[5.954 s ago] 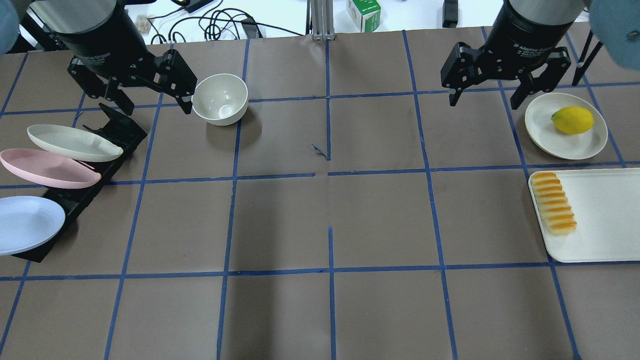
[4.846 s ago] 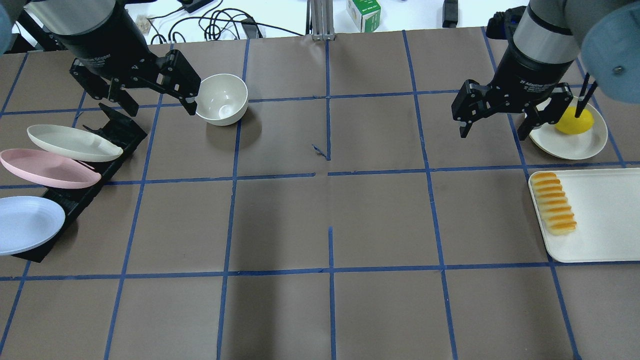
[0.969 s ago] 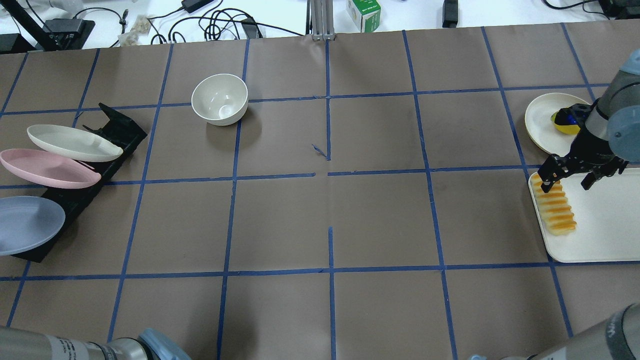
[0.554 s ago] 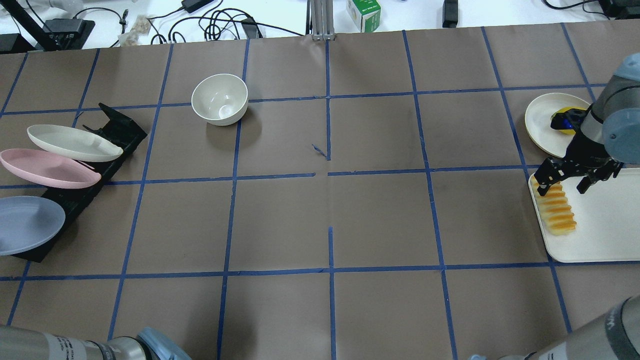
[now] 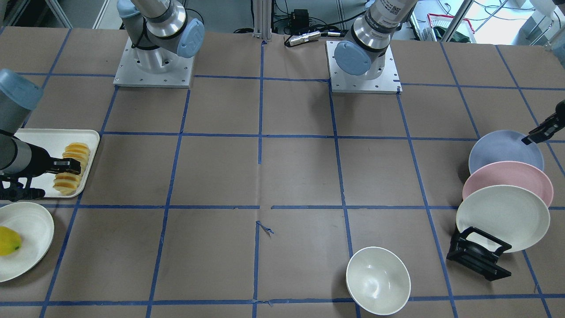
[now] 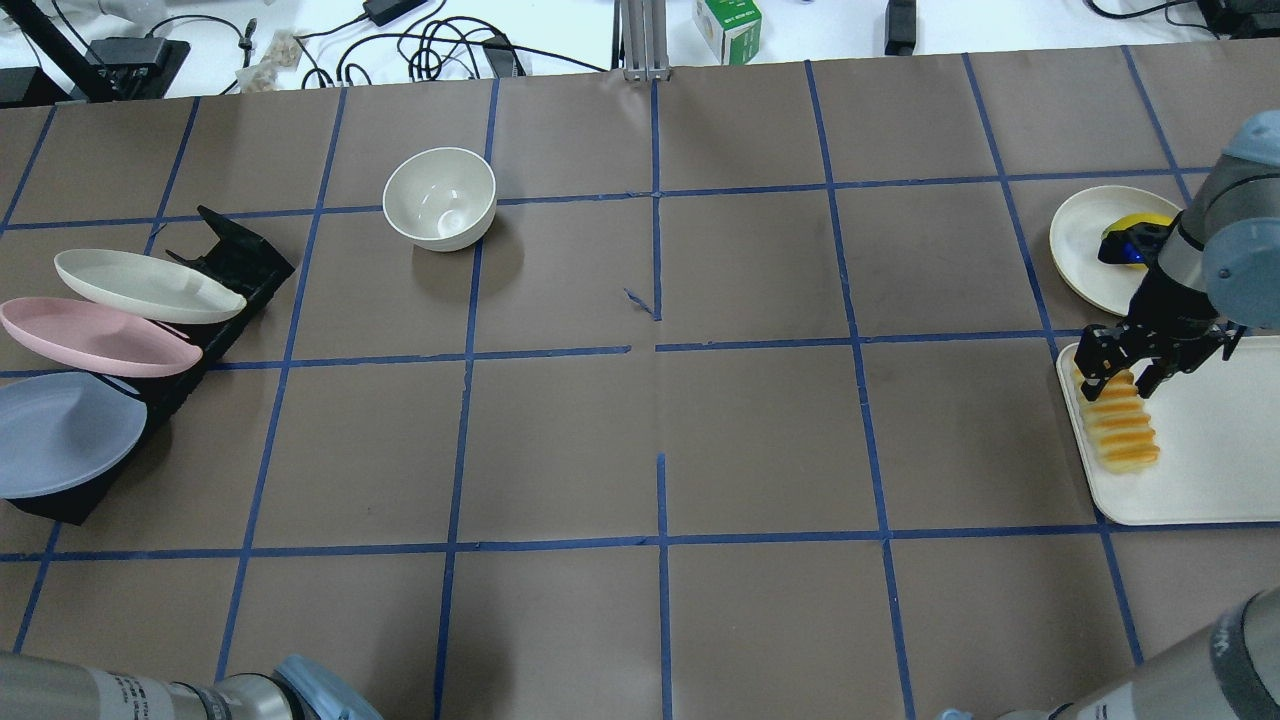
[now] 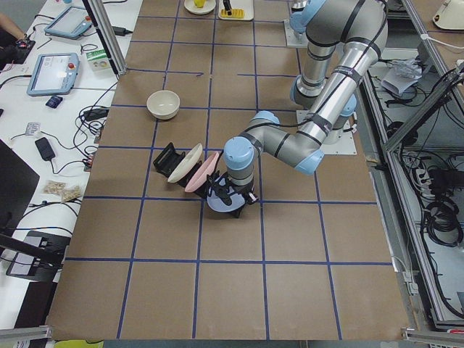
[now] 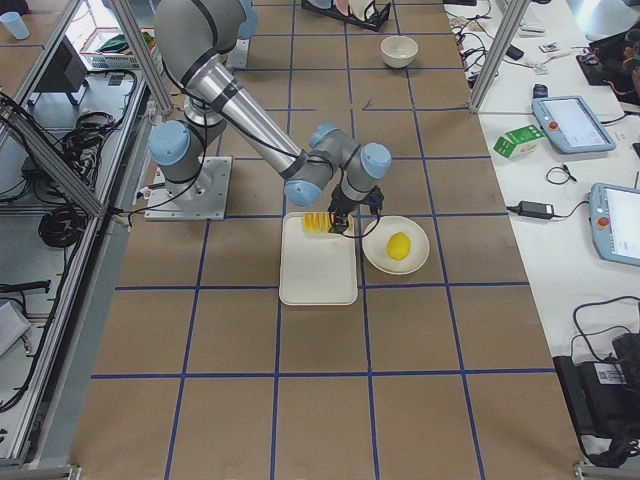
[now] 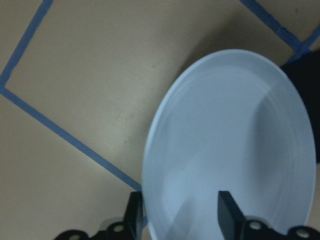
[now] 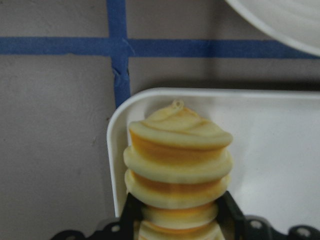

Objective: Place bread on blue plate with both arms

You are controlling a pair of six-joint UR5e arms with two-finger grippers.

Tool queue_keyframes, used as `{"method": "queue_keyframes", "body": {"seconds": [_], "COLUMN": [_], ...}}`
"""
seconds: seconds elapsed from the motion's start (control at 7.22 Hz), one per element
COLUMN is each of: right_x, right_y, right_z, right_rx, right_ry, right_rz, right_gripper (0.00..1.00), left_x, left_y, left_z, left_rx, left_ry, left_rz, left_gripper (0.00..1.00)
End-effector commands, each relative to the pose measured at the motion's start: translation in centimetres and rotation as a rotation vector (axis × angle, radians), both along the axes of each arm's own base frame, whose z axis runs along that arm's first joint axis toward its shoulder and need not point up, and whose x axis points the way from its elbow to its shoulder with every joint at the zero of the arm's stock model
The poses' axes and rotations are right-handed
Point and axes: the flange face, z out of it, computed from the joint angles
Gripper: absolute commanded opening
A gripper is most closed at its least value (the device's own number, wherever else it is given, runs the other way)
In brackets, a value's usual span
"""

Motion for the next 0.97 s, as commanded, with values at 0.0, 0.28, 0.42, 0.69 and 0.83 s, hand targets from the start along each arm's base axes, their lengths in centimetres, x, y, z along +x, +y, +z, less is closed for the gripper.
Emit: {"method": "queue_keyframes", "body": {"seconds": [0.0,0.28,0.42,0.69,0.83], "right_x": [-0.1,-0.5,-1.0,-1.0,-0.8], "right_y": [-0.1,-0.8,-1.5,-3.4,-3.6], "right_z": [0.7,4.1,7.1,11.8,12.3], "right_rx": [-0.007,-0.027,-0.03,0.004,0.019], "right_ry": [0.012,0.033,0.039,0.041,0.034], "right_rz": [0.0,0.002,-0.012,-0.114,-0.116], "right_gripper": [0.0,0.0,0.0,0.0,0.0], "left_x": [0.1,0.7,1.0,0.5,0.3], "left_y": [-0.1,-0.8,-1.2,-1.2,-1.4], "left_z": [-0.4,0.6,1.1,-0.1,-0.2], "left_rx": [0.0,-0.008,-0.012,0.001,0.0], "left_ry": [0.014,-0.008,-0.017,0.008,0.0], "left_rz": [-0.073,-0.076,-0.075,-0.032,0.089], "left_gripper": [0.0,0.02,0.19,0.4,0.4]}}
